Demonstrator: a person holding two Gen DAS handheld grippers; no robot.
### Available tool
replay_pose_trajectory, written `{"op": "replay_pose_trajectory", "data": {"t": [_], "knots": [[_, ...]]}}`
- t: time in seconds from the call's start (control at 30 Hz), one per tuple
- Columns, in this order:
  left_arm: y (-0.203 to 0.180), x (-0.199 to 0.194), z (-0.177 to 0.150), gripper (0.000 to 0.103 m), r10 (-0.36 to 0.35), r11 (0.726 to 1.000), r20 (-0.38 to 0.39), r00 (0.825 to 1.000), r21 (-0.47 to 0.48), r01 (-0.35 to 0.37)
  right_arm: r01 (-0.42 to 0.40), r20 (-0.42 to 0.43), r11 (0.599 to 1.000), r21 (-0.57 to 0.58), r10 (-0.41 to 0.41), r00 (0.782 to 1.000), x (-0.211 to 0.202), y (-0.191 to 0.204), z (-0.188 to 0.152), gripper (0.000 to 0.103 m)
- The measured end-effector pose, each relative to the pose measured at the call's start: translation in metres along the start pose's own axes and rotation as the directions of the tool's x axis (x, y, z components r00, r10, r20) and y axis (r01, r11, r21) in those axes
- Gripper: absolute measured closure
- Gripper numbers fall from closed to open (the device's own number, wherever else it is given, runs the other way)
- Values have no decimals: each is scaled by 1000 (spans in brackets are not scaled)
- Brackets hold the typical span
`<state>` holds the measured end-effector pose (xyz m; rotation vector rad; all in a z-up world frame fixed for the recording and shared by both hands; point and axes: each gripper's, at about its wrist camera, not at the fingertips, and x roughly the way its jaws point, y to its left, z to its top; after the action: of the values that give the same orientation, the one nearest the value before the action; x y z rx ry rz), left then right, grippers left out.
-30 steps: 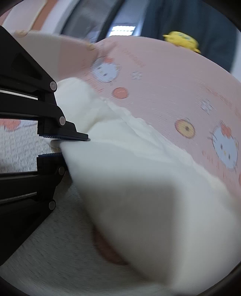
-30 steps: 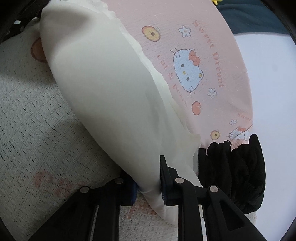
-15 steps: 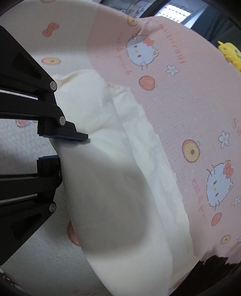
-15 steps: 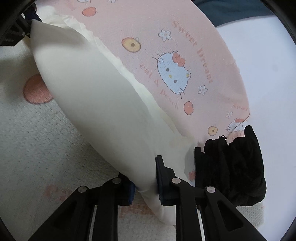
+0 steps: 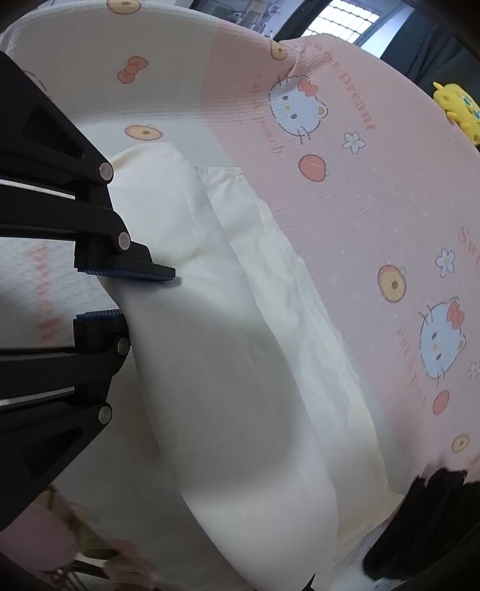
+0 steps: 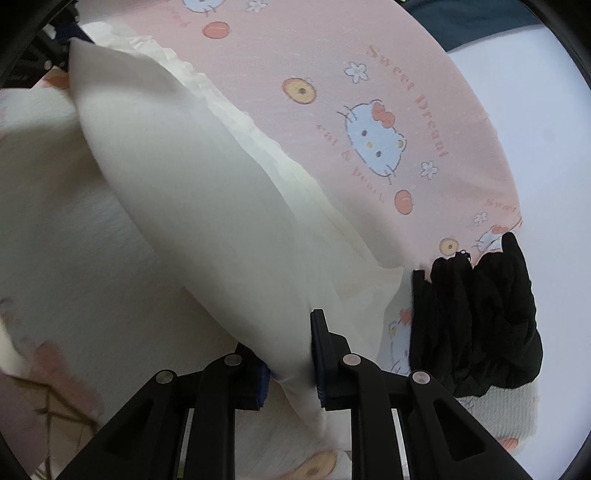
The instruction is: Fold clothes
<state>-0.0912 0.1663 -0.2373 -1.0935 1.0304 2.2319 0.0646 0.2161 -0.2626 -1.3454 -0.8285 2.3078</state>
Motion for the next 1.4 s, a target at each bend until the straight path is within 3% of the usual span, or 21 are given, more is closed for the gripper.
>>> {"op": "replay_pose_trajectory", "data": {"t": [0.37, 0.43, 0.47, 0.53, 0.57, 0.63, 0.73, 0.77, 0.9, 1.0, 1.07, 1.13, 1.17, 1.23, 1.33, 1.4], "knots": [[-22, 18, -27, 88, 84, 989, -19, 996, 125, -81, 1, -20, 992, -129, -3, 1000, -16, 36, -22, 86], [-31, 24, -32, 88, 116, 978, -22, 993, 178, -111, -1, -28, 991, -134, -2, 1000, -13, 38, -22, 86], [-40, 28, -37, 88, 166, 956, -6, 986, 245, -159, -3, -30, 991, -136, -1, 1000, -11, 39, -22, 85], [-59, 37, -49, 83, 260, 891, 38, 965, 375, -255, 3, -36, 987, -163, -9, 999, -8, 44, -25, 75], [-70, 45, -58, 80, 317, 831, 79, 945, 457, -317, 13, -38, 982, -188, -21, 999, -6, 49, -27, 64], [-86, 53, -75, 81, 390, 703, 191, 901, 571, -425, 92, 0, 957, -275, -96, 995, -5, 59, -32, 55], [-103, 58, -97, 81, 427, 495, 387, 817, 656, -569, 218, 76, 905, -365, -205, 976, -5, 70, -40, 31], [-108, 59, -104, 81, 427, 427, 443, 788, 669, -608, 255, 98, 888, -384, -235, 967, -5, 72, -43, 28], [-99, 62, -104, 80, 425, 421, 410, 807, 700, -577, 278, 103, 869, -409, -259, 960, -3, 69, -54, 27], [-95, 60, -109, 74, 425, 389, 402, 811, 728, -565, 288, 88, 860, -423, -277, 957, -1, 65, -63, 27], [-88, 59, -113, 60, 433, 355, 444, 784, 716, -601, 293, 79, 853, -431, -288, 954, 3, 62, -68, 27], [-79, 57, -110, 30, 439, 349, 480, 759, 688, -637, 294, 71, 852, -434, -293, 954, 4, 57, -74, 27], [-74, 56, -109, 24, 441, 349, 495, 749, 674, -651, 291, 66, 853, -433, -292, 954, 4, 55, -75, 27], [-65, 54, -104, 14, 436, 390, 480, 762, 662, -640, 283, 54, 860, -424, -288, 956, 4, 51, -79, 27], [-49, 58, -96, 14, 432, 477, 383, 817, 672, -567, 276, 45, 866, -416, -284, 958, 5, 47, -83, 27], [-40, 60, -95, 12, 439, 504, 335, 834, 676, -537, 273, 41, 868, -415, -282, 959, 6, 44, -85, 27]]}}
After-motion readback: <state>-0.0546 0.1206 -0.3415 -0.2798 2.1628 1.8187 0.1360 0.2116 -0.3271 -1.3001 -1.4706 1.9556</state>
